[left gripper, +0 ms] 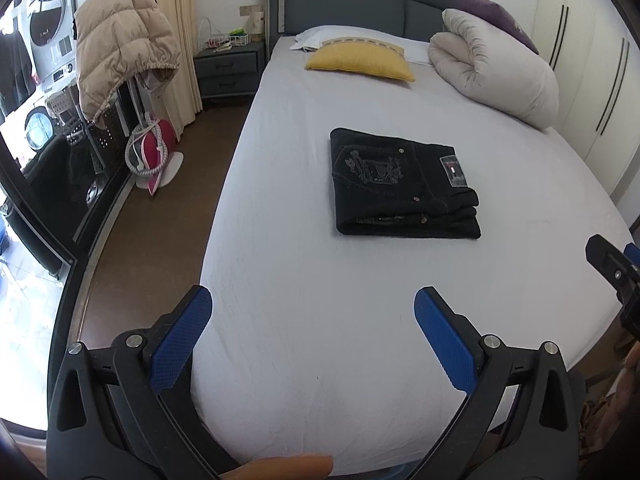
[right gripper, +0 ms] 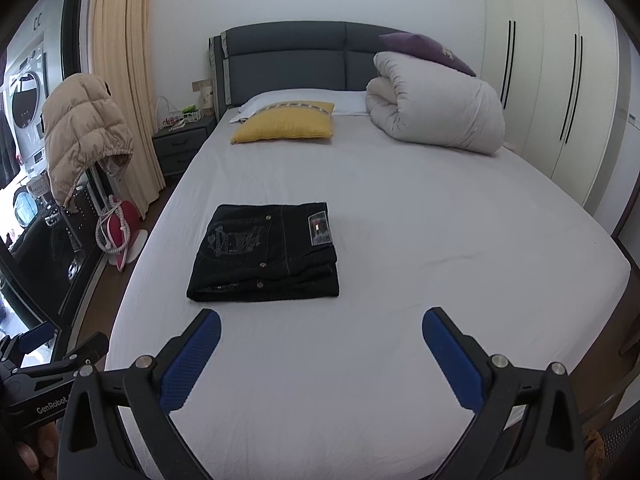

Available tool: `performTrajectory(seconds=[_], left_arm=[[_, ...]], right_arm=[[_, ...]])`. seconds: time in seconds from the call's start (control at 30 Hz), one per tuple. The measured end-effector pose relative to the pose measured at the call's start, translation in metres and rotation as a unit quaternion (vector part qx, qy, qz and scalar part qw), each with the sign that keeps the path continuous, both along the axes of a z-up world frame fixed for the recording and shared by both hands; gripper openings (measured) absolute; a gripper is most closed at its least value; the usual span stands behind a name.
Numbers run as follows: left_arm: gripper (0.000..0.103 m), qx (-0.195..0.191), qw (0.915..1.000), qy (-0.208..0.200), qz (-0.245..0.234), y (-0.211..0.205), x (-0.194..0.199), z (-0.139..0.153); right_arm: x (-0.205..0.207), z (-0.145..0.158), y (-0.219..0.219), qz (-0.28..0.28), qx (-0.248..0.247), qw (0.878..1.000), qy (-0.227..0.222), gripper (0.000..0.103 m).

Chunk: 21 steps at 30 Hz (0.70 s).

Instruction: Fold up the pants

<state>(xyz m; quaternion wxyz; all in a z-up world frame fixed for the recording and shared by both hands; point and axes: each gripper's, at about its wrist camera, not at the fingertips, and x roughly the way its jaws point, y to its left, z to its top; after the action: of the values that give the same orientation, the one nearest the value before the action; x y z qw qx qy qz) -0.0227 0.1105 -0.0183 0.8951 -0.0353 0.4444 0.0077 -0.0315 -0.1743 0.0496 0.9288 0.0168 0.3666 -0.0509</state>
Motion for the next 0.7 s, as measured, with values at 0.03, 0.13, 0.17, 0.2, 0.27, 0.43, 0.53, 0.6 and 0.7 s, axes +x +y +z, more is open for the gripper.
performTrajectory(seconds=[0.03,0.13,0.17,0.2,0.27,0.43,0.53,0.6,0.7], left_arm=[[0.103,0.0,1.0,0.001,0.0,0.0,0.0,-0.001],[0.103,-0.001,1.0,0.006,0.0,-0.001,0.0,-0.004],[0.103,-0.001,1.0,0.007,0.0,-0.001,0.001,-0.005],[0.103,-0.001,1.0,0.007,0.0,-0.001,0.0,-0.005],[0.103,-0.001,1.0,0.009,0.001,-0.002,0.0,-0.008],[0.103,-0.002,0.9999,0.014,0.0,-0.001,0.001,-0.01],[0.103,-0.001,0.9999,0.016,0.001,-0.002,0.001,-0.013],[0.103,-0.001,0.9998,0.019,0.002,-0.003,0.001,-0.016],[0.103,-0.002,0.9998,0.021,0.002,-0.003,0.001,-0.018]], right_arm=[[0.0,-0.001,0.001,0.001,0.001,1.0,0.002,0.103],[0.0,-0.004,0.002,0.003,0.002,1.0,0.007,0.103],[0.0,-0.005,0.002,0.003,0.003,1.0,0.009,0.103],[0.0,-0.006,0.002,0.003,0.003,1.0,0.01,0.103],[0.0,-0.007,0.003,0.003,0.005,1.0,0.014,0.103],[0.002,-0.01,0.003,0.004,0.006,1.0,0.019,0.103],[0.002,-0.011,0.004,0.006,0.007,1.0,0.021,0.103],[0.002,-0.012,0.004,0.006,0.006,1.0,0.024,0.103],[0.003,-0.014,0.004,0.007,0.006,1.0,0.026,0.103]])
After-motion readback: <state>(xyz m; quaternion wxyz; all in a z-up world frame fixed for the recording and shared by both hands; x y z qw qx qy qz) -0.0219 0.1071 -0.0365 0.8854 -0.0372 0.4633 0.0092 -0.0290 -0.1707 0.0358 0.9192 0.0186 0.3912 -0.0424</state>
